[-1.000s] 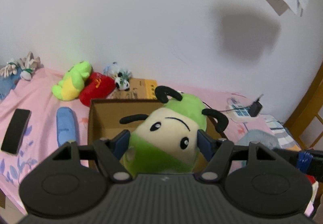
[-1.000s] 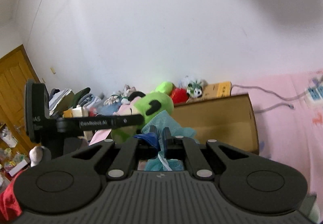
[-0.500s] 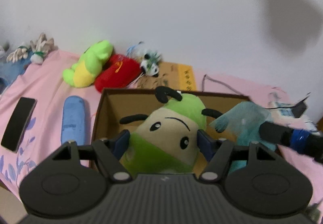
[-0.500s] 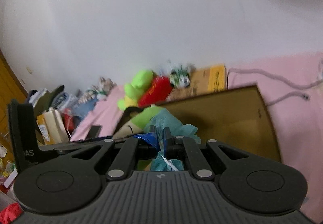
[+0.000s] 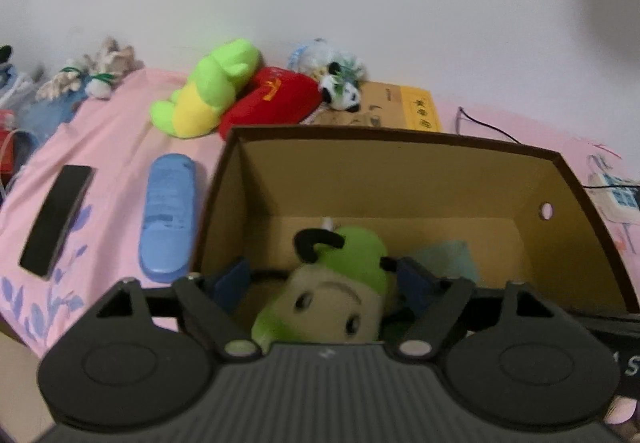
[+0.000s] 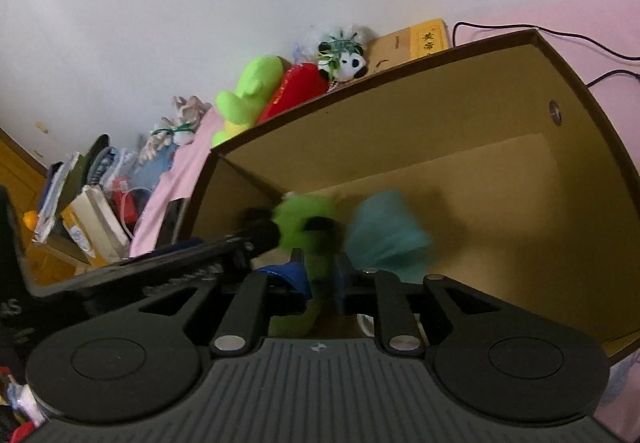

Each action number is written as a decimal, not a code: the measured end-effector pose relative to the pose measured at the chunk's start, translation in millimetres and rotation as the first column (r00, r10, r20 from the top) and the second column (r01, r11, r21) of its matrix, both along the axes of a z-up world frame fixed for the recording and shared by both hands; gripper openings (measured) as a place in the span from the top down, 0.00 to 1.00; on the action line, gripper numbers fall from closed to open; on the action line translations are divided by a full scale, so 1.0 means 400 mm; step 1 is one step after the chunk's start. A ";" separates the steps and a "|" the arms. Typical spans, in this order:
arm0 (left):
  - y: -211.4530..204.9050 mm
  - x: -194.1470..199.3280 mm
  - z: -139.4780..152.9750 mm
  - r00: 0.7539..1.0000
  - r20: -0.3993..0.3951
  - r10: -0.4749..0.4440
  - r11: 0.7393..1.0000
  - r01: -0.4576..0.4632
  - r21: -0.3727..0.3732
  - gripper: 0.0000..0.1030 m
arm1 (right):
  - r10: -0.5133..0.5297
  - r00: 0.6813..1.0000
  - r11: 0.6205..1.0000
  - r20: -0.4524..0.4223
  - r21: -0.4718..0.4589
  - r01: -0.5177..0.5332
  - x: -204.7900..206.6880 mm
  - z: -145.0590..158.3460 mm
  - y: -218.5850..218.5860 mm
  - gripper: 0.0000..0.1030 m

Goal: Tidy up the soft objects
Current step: 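Lower both plushes into the brown box and open both grippers, then move both grippers back from the box toward the remaining soft toys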

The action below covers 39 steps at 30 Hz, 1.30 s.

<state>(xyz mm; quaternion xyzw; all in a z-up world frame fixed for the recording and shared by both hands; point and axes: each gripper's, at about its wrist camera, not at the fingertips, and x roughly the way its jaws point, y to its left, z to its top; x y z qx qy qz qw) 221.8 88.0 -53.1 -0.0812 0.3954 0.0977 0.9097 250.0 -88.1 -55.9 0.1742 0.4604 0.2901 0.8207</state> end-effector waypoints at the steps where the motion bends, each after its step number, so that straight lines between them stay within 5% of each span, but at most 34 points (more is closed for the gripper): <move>1: 0.002 -0.003 0.003 1.000 0.004 0.003 1.000 -0.003 0.000 0.19 | -0.005 1.000 1.000 0.001 -0.009 0.005 0.001 -0.002 -0.002 1.00; 21: -0.046 -0.106 0.077 1.000 0.029 0.009 0.995 -0.012 0.095 0.16 | -0.090 0.981 0.995 0.172 -0.028 0.096 -0.127 0.054 -0.040 0.97; 39: -0.122 -0.269 0.121 0.999 0.053 0.009 0.990 -0.016 0.137 0.15 | -0.145 0.976 0.989 0.160 0.055 0.138 -0.273 0.080 -0.125 0.93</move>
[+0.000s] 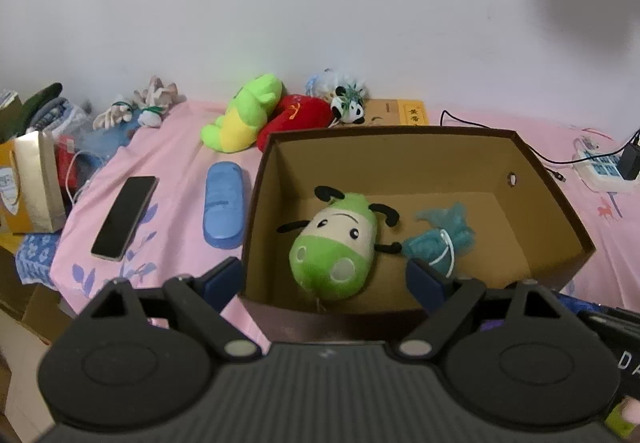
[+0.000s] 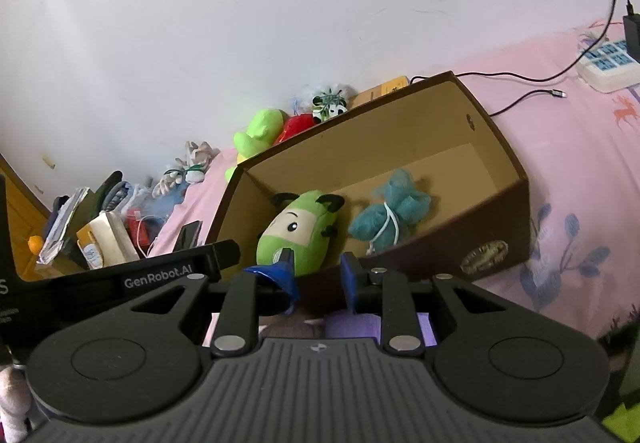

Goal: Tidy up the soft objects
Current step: 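Move both grippers back from the box toward the remaining soft toys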

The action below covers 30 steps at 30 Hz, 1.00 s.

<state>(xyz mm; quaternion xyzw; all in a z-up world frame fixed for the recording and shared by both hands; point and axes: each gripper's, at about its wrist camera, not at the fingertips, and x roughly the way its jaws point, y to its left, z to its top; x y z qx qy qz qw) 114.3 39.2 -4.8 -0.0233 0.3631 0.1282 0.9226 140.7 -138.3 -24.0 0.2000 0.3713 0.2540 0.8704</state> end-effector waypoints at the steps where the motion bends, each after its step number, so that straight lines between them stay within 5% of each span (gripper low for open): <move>1: -0.005 -0.008 0.001 1.000 -0.002 0.000 1.000 0.000 0.000 0.15 | 0.001 1.000 1.000 0.001 0.003 -0.001 -0.006 0.001 -0.005 0.93; 16: -0.090 -0.115 0.003 1.000 -0.009 0.015 1.000 -0.015 0.019 0.12 | 0.039 0.998 0.999 0.042 0.024 -0.040 -0.106 0.010 -0.088 0.92; 30: -0.098 -0.217 -0.030 0.998 -0.050 0.043 0.998 -0.045 -0.052 0.12 | 0.066 0.997 0.998 0.047 -0.015 -0.066 -0.180 -0.014 -0.167 0.91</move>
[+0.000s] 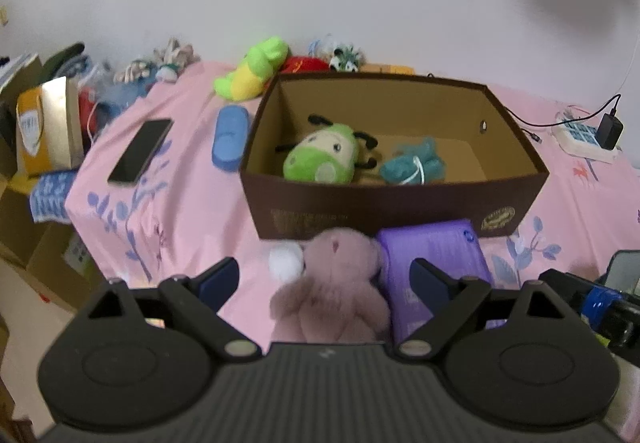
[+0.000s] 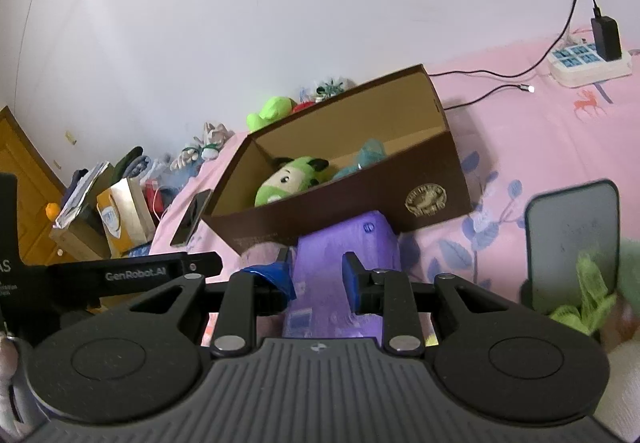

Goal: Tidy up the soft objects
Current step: 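Move both grippers back from the box toward the remaining soft toys, then grasp the floral round plush with the left gripper while the right grasps the green knitted cloth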

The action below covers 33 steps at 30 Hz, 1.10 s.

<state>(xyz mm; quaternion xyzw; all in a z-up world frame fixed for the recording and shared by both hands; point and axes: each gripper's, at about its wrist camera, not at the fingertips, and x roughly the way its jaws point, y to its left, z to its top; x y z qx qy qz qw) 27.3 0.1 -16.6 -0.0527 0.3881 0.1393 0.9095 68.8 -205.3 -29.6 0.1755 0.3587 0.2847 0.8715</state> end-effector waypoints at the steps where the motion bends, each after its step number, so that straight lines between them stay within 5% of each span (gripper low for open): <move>1: -0.001 -0.008 -0.004 1.000 -0.002 0.002 1.000 -0.002 -0.002 0.12 | 0.004 1.000 1.000 -0.001 -0.002 -0.004 -0.004 -0.003 -0.004 0.91; 9: 0.009 -0.088 -0.031 1.000 -0.012 0.012 1.000 -0.012 0.003 0.11 | 0.039 0.999 0.999 -0.028 -0.019 -0.040 -0.041 -0.035 -0.024 0.91; 26: -0.005 -0.218 -0.171 0.995 -0.089 -0.049 0.992 0.038 -0.117 0.11 | 0.042 0.994 0.998 -0.096 -0.036 -0.045 -0.076 -0.071 -0.120 0.90; 33: -0.011 -0.196 -0.223 0.988 -0.142 -0.062 0.998 0.059 -0.028 0.11 | -0.007 0.993 0.999 -0.119 -0.052 0.001 -0.088 -0.071 -0.199 0.90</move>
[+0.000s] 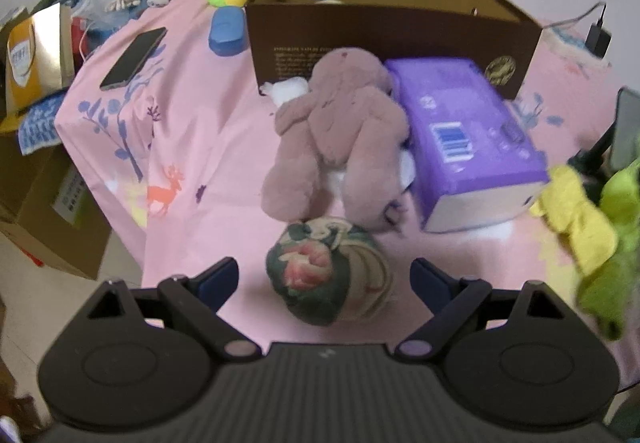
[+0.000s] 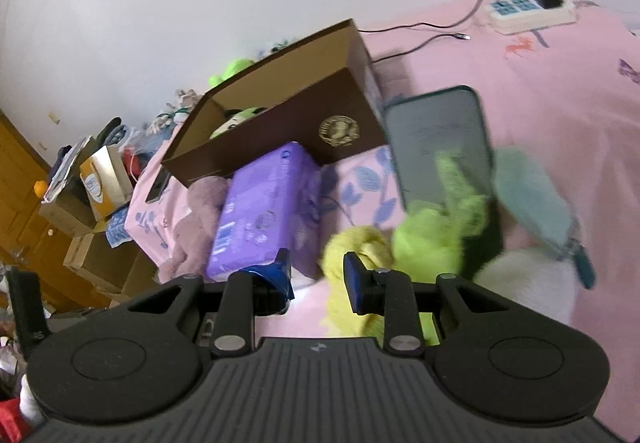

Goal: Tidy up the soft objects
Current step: 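Grasp the floral round plush with the left gripper while the right grasps the green knitted cloth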

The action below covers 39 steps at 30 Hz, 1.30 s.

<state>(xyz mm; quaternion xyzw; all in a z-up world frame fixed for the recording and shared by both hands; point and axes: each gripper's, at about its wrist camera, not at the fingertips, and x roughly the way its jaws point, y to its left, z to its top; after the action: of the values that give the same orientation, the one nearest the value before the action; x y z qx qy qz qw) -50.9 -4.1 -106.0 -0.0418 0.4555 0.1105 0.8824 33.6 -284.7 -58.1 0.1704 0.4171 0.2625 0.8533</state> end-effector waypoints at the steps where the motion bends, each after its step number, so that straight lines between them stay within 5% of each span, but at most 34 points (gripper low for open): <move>1: -0.002 0.005 -0.008 1.000 -0.008 -0.013 1.000 0.013 0.012 0.11 | -0.001 1.000 1.000 -0.007 0.000 0.001 -0.002 -0.001 -0.009 0.90; 16: -0.003 0.042 -0.081 0.996 -0.076 -0.049 0.998 0.051 0.025 0.17 | 0.021 0.990 0.995 -0.136 -0.094 -0.034 -0.032 -0.048 -0.073 0.88; 25: -0.007 0.028 -0.071 0.997 -0.052 -0.063 0.998 0.062 -0.008 0.36 | -0.001 0.979 0.998 -0.205 -0.058 -0.011 -0.024 -0.078 -0.077 0.86; 39: -0.086 -0.032 -0.012 0.971 -0.001 -0.238 0.968 0.237 -0.082 0.38 | -0.022 0.946 1.000 -0.325 0.007 0.026 -0.023 -0.136 -0.086 0.81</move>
<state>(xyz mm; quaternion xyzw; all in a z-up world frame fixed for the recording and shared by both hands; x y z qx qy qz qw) -63.6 -38.4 -110.6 -0.0223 0.4662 -0.0145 0.8843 24.5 -319.2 -112.7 0.2210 0.5483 0.2227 0.7752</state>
